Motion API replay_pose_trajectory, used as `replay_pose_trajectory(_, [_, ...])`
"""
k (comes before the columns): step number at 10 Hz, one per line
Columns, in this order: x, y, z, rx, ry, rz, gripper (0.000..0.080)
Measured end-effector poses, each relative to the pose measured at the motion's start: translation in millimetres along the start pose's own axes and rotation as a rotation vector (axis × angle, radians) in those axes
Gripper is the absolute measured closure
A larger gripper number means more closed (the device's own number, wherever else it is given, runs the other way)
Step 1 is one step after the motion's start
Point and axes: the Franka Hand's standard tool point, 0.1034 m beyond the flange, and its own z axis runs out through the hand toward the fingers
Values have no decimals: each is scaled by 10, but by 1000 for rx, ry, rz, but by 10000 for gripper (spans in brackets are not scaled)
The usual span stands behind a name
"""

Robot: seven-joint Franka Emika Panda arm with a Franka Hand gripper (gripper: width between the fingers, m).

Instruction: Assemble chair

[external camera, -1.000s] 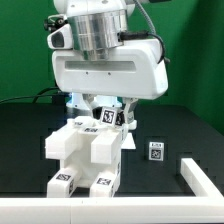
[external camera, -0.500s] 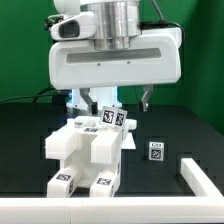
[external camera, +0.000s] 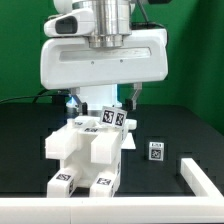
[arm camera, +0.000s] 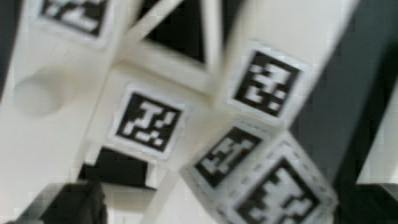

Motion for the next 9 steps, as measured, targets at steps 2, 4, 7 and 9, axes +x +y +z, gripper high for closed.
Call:
replay_pose_trajectory(2, [8, -34, 27, -30, 14, -174, 151])
replay_pose_trajectory(4, [5, -31, 46, -32, 1, -270, 151])
replay_pose_trajectory(7, [38, -90, 26, -30, 4, -242, 151])
replay_pose_trajectory(9, [13, -84, 86, -30, -4, -244, 151])
